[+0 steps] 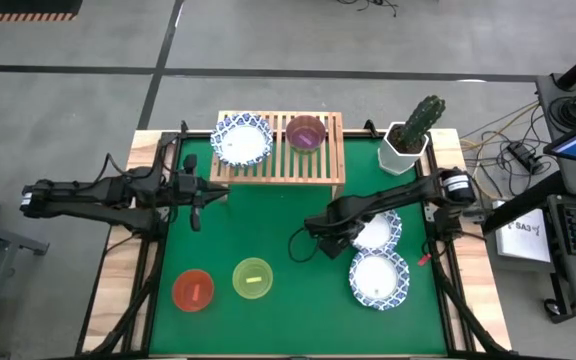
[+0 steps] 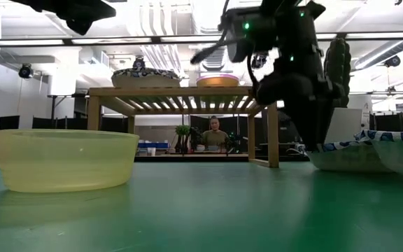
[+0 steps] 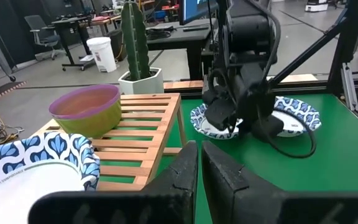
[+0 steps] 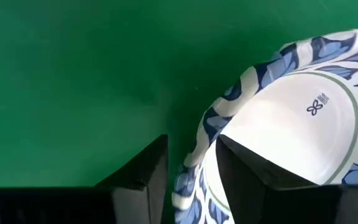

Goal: Place and stack bowls onto a shelf
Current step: Stack the blue patterned bowl on top of the blue patterned bowl on the shelf

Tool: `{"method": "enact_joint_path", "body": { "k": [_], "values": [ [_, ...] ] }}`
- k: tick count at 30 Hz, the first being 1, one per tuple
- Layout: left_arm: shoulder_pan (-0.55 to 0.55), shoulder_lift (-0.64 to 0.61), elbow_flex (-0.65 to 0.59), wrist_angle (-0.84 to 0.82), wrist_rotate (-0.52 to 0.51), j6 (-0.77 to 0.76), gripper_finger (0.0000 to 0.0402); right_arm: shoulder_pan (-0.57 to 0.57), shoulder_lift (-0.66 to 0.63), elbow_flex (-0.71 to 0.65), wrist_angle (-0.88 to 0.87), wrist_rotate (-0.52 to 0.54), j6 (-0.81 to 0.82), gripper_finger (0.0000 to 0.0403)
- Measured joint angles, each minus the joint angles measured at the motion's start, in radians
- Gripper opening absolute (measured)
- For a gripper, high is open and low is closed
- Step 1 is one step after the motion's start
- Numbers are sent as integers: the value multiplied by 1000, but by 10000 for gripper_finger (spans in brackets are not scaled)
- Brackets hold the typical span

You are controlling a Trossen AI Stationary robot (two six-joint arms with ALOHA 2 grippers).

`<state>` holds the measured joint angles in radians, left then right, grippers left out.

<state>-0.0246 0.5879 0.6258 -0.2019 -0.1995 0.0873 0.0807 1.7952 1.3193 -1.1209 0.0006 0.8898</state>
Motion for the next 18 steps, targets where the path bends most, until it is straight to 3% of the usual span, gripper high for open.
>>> {"method": "enact_joint_path", "body": {
  "k": [14, 18],
  "values": [
    [0, -1, 0, 0, 0, 0, 4, 2, 26, -4, -1, 0, 16, 107],
    [0, -1, 0, 0, 0, 0, 4, 2, 25, -4, 0, -1, 11, 58]
  ]
}}
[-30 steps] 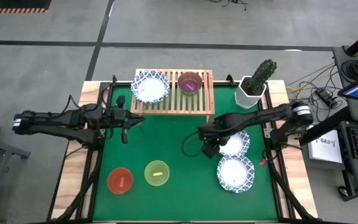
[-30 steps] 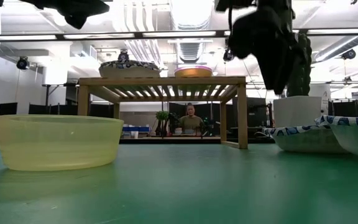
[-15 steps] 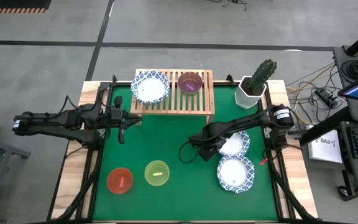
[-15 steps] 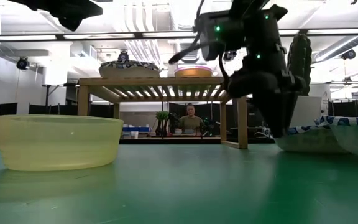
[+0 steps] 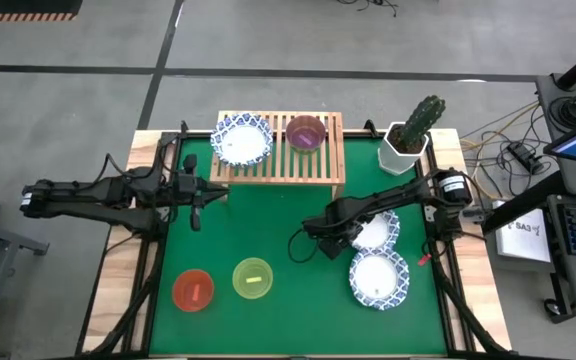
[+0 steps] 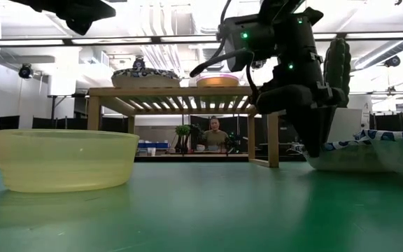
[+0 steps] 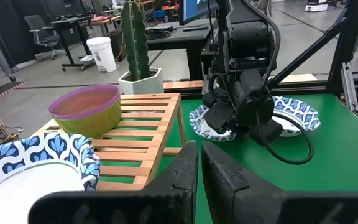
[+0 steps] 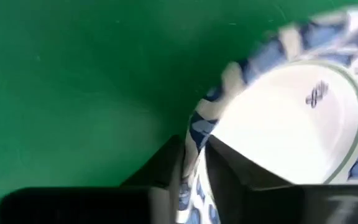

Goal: Place and stack bowls onto a shelf
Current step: Stack the blue patterned bowl on top of the blue patterned bowl on the shelf

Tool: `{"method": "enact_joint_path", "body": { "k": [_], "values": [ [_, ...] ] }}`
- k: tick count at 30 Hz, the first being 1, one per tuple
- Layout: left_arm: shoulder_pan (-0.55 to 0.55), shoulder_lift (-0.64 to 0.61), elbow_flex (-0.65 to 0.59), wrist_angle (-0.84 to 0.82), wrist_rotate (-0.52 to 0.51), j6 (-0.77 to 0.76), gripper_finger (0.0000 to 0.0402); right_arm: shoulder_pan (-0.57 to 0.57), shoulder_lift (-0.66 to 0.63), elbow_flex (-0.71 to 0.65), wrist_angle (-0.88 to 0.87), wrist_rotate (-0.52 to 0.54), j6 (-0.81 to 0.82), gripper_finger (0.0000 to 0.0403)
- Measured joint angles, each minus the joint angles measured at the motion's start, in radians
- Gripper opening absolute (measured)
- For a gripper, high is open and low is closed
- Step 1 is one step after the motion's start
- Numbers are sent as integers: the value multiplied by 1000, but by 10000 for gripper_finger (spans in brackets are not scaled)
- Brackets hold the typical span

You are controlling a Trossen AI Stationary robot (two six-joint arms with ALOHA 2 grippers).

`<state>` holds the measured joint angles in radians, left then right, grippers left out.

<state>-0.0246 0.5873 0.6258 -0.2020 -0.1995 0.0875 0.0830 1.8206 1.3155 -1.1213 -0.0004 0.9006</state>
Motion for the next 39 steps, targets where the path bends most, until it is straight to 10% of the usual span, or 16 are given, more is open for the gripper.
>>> {"method": "enact_joint_path", "body": {
  "k": [39],
  "values": [
    [0, 18, 0, 60, 0, 9, 4, 36, -178, 317, 119, -280, -466, 12]
  ]
}}
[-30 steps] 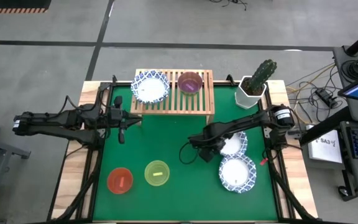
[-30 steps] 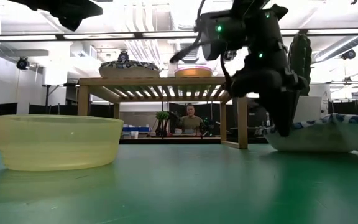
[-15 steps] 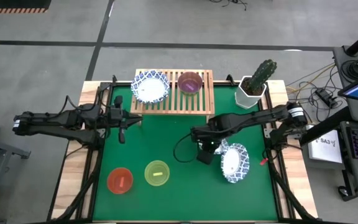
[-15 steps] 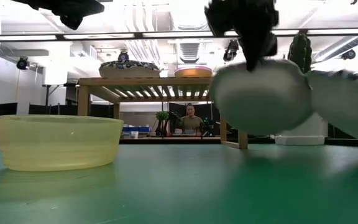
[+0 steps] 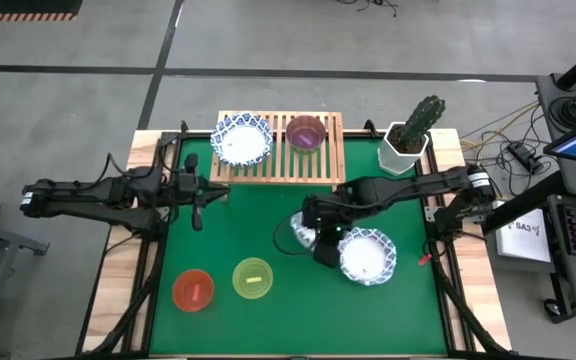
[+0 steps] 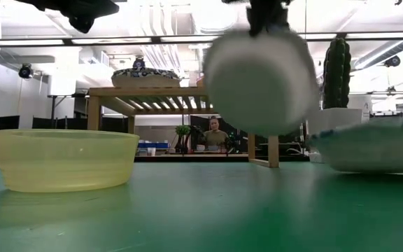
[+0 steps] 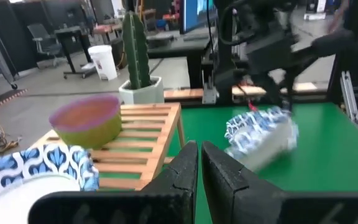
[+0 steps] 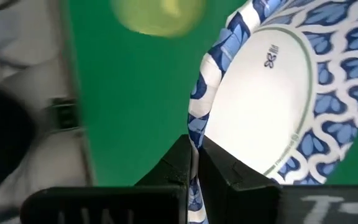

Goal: Place and stack bowls onto a shelf
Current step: Stack the blue patterned bowl on top of the blue patterned bowl on the shelf

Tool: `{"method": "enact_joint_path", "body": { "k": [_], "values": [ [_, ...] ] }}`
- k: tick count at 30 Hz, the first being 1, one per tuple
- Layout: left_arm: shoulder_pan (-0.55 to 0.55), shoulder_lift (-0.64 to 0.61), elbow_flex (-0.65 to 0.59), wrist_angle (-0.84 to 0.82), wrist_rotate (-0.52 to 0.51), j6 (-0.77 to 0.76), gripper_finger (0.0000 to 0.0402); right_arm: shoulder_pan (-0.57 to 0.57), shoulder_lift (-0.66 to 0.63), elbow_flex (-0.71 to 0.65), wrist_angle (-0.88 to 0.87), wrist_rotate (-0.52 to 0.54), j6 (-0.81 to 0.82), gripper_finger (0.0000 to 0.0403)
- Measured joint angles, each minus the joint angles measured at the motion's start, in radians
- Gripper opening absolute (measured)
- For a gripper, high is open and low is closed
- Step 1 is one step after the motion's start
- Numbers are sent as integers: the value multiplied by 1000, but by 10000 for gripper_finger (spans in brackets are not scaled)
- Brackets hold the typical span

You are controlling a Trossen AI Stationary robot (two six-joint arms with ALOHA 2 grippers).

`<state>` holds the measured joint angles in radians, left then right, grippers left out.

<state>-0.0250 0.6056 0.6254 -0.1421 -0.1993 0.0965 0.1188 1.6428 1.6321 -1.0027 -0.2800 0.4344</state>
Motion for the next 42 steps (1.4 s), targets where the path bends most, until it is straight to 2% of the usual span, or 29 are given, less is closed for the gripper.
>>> {"method": "enact_joint_path", "body": {
  "k": [6, 15, 19, 23, 32, 42],
  "values": [
    [-2, -42, 0, 82, 0, -7, 4, 8, -1, 111, 59, -21, -213, 12],
    [-20, -205, -78, 166, 0, -12, 0, 1, -1, 309, 95, 296, -639, 12],
    [-20, -280, -101, 168, 0, -13, 0, -24, -3, 342, 167, 452, -870, 12],
    [-20, -335, -123, 168, 0, -19, 0, -95, 13, 338, 284, 466, -1027, 12],
    [-20, -422, -149, 152, 1, -20, 0, -251, 152, 338, 495, 434, -1153, 12],
    [-20, -462, -152, 116, 1, -11, 0, -328, 238, 339, 517, 438, -1131, 15]
  ]
}}
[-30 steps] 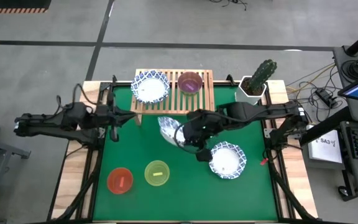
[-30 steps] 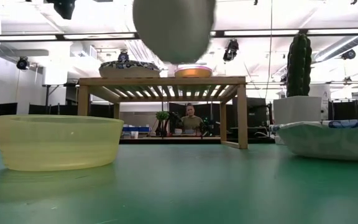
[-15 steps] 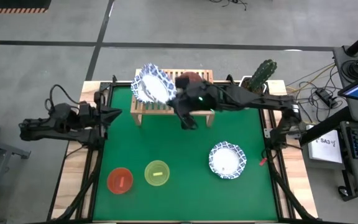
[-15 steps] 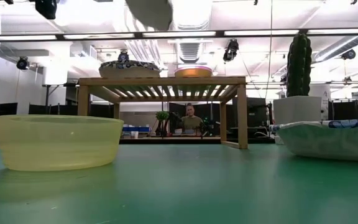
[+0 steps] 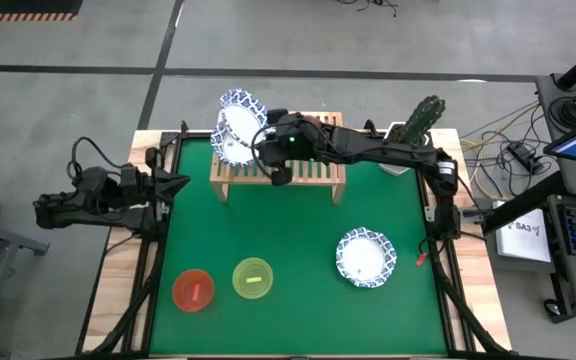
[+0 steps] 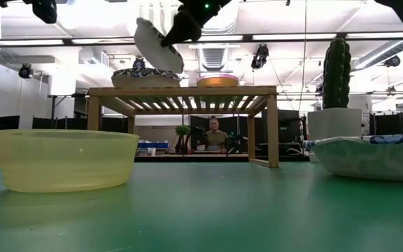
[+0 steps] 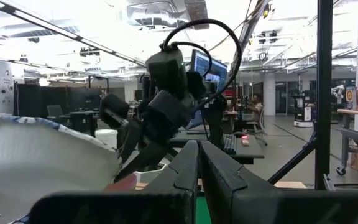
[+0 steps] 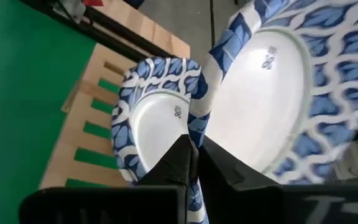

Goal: Place and stack bowls onto a shelf
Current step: Stack the blue patterned bowl on top of the blue patterned bowl on the shelf, then stack the yellow bowl on top of the purple bowl on the shelf

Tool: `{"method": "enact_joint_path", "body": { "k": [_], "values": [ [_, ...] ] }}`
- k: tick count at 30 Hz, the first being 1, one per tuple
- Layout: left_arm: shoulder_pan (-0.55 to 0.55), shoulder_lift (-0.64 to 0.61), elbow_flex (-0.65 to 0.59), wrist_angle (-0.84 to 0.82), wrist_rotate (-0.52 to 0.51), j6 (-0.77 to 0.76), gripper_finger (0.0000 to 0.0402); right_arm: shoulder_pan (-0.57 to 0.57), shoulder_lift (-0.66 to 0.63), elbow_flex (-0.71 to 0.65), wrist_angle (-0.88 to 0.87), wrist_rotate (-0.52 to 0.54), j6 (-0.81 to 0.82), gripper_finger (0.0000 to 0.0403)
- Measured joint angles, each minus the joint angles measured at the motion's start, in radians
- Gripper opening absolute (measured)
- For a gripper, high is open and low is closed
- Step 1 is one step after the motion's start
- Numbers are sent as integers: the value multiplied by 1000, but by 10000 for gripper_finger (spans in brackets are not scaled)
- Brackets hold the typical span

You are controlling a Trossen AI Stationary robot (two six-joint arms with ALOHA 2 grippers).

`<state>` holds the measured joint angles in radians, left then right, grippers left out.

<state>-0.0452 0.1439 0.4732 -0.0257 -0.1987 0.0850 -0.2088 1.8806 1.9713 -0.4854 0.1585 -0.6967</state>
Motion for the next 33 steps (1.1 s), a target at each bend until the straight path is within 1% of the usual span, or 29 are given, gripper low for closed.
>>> {"method": "enact_joint_path", "body": {
  "k": [4, 13, 17, 23, 28, 30, 33],
  "values": [
    [0, -1, -1, 0, 0, 1, 0, -8, 3, 0, -3, -1, 23, 35],
    [0, 0, -1, 1, 0, 3, 0, -8, 3, 0, -2, -1, 56, 114],
    [0, 0, -1, 1, 0, 3, 0, -1, 3, 0, -4, -1, 89, 132],
    [0, 1, -3, 0, 0, 3, 0, 37, -15, 0, -35, -3, 158, 134],
    [0, 1, -3, -15, 0, 7, 0, 87, -49, -3, -146, -38, 218, 124],
    [0, 1, -3, -21, 0, 11, 0, 111, -67, -19, -175, -59, 251, 119],
    [0, 1, -3, -21, 0, 11, 0, 146, -105, -78, -189, -64, 291, 112]
  ]
}}
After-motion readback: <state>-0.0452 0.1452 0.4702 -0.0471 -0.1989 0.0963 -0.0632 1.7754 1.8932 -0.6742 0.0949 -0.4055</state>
